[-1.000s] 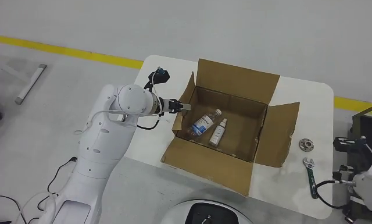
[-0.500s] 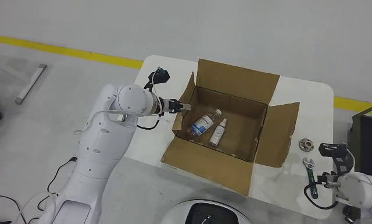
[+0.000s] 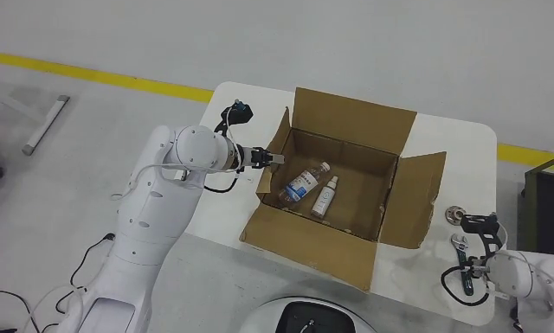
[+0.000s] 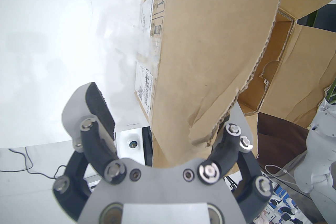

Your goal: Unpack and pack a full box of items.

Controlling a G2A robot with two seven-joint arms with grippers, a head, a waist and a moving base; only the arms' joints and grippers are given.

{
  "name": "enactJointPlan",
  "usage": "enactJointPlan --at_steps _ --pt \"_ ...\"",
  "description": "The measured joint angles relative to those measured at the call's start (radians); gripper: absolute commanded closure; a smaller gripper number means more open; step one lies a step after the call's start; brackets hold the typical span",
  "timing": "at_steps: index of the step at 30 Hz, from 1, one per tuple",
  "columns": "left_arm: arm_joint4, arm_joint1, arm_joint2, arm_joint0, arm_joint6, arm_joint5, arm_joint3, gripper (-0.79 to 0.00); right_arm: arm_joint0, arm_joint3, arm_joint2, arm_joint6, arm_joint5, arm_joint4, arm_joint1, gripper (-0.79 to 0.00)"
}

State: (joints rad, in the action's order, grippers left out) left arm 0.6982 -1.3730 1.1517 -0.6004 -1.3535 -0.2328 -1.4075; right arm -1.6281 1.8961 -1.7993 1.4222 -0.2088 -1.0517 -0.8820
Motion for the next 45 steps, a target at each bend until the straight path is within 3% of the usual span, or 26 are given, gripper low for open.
enactJointPlan --at_steps 10,17,36,38,41,42,45 --pt "0.000 0.000 0.000 0.000 0.000 0.000 0.000 -0.785 0.023 -0.054 0.013 -0.011 0.027 0.016 -0.004 -0.262" --pt "0.000 0.000 0.000 0.000 0.000 0.000 0.000 -0.785 0.040 -0.071 0.027 -0.012 0.042 0.027 -0.006 -0.299" --pt "0.000 0.000 0.000 0.000 0.000 0.000 0.000 -0.785 0.082 -0.127 0.056 -0.018 0.066 0.037 -0.011 -0.286" --pt "0.000 0.000 0.000 0.000 0.000 0.000 0.000 -0.785 0.086 -0.133 0.058 -0.018 0.067 0.034 -0.011 -0.240" --pt "0.000 0.000 0.000 0.000 0.000 0.000 0.000 -0.785 0.094 -0.135 0.059 -0.017 0.069 0.033 -0.011 -0.089" --pt "0.000 0.000 0.000 0.000 0.000 0.000 0.000 -0.785 0.095 -0.135 0.058 -0.016 0.069 0.035 -0.012 0.000" --pt "0.000 0.000 0.000 0.000 0.000 0.000 0.000 -0.785 0.100 -0.134 0.056 -0.015 0.068 0.039 -0.012 0.000"
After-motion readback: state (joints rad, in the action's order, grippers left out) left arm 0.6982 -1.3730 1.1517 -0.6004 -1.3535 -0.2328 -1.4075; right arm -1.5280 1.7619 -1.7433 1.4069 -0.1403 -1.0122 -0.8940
